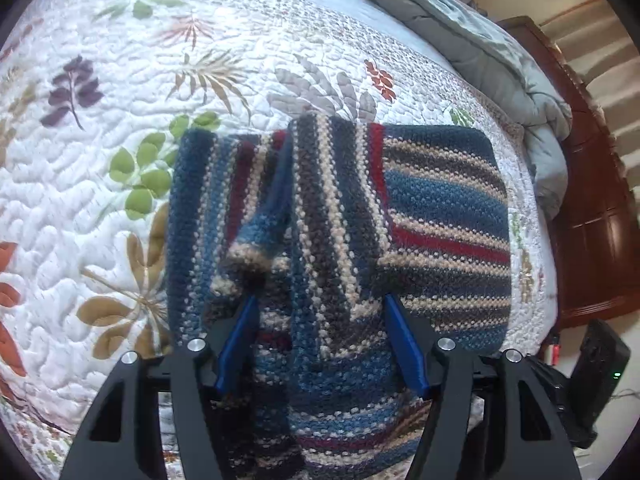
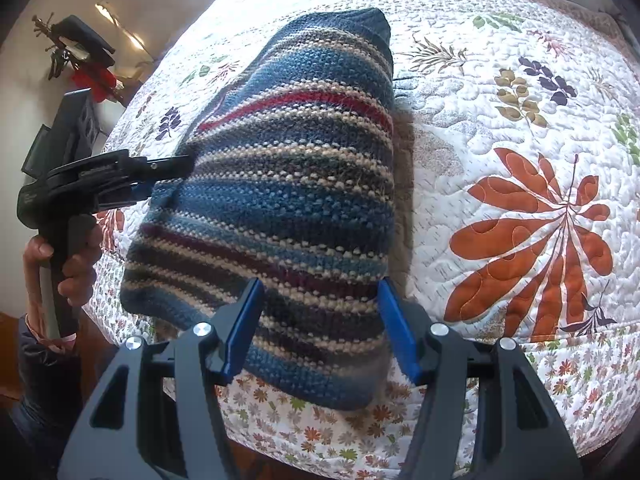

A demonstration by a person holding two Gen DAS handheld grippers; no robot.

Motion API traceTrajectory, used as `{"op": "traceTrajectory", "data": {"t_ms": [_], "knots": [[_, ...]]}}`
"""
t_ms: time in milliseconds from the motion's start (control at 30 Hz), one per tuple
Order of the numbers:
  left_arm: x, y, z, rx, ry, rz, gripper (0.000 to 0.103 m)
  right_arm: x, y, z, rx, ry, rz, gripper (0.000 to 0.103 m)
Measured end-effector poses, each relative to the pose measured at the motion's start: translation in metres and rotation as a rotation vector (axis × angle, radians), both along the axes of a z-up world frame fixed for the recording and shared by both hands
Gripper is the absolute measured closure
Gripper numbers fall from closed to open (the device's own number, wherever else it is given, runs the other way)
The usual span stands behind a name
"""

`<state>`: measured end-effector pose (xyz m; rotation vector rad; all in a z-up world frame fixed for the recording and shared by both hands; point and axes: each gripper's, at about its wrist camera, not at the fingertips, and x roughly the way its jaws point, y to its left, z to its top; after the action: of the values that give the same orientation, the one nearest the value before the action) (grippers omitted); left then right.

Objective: Fold small clothes

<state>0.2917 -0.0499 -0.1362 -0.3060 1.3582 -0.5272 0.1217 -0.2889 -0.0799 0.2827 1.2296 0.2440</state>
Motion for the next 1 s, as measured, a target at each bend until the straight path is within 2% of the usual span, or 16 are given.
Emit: {"op": "traceTrajectory", "data": {"t_ms": [233,333,533,567,600,633,667,700,867,1000], "knots": [[0.004,-0.006,-0.003,-0.093,0.04,-0.024,0.04,0.004,-0.002,-0.005,0.007,0.008,-0.006,0.042],[0.009,-0.012,-0.007,-0.09,0.045,-0.038,0.04,0.006,-0.004,-0.007,0.016,0.014,-0.015,0.041],[0.022,-0.013,-0.018,-0.142,0.088,-0.007,0.038,0.007,-0.007,-0.01,0.024,0.02,-0.022,0.041],[0.021,-0.014,-0.017,-0.14,0.083,-0.004,0.041,0.008,-0.007,-0.011,0.023,0.024,-0.023,0.041],[0.02,-0.015,-0.016,-0.143,0.08,-0.001,0.053,0.008,-0.008,-0.011,0.024,0.026,-0.024,0.041],[0.02,-0.015,-0.016,-0.152,0.082,0.006,0.059,0.008,-0.009,-0.012,0.024,0.027,-0.025,0.041],[0.018,-0.012,-0.015,-0.185,0.089,0.022,0.071,0.008,-0.009,-0.012,0.025,0.028,-0.028,0.041],[0.017,-0.01,-0.014,-0.21,0.091,0.031,0.076,0.008,-0.009,-0.011,0.024,0.028,-0.029,0.041],[0.006,0.0,0.009,-0.243,0.037,0.074,0.08,0.005,-0.006,-0.002,0.018,0.011,-0.026,0.041],[-0.004,0.021,0.041,-0.264,-0.041,0.104,0.081,0.003,0.006,0.012,0.02,-0.024,0.006,0.041]]}}
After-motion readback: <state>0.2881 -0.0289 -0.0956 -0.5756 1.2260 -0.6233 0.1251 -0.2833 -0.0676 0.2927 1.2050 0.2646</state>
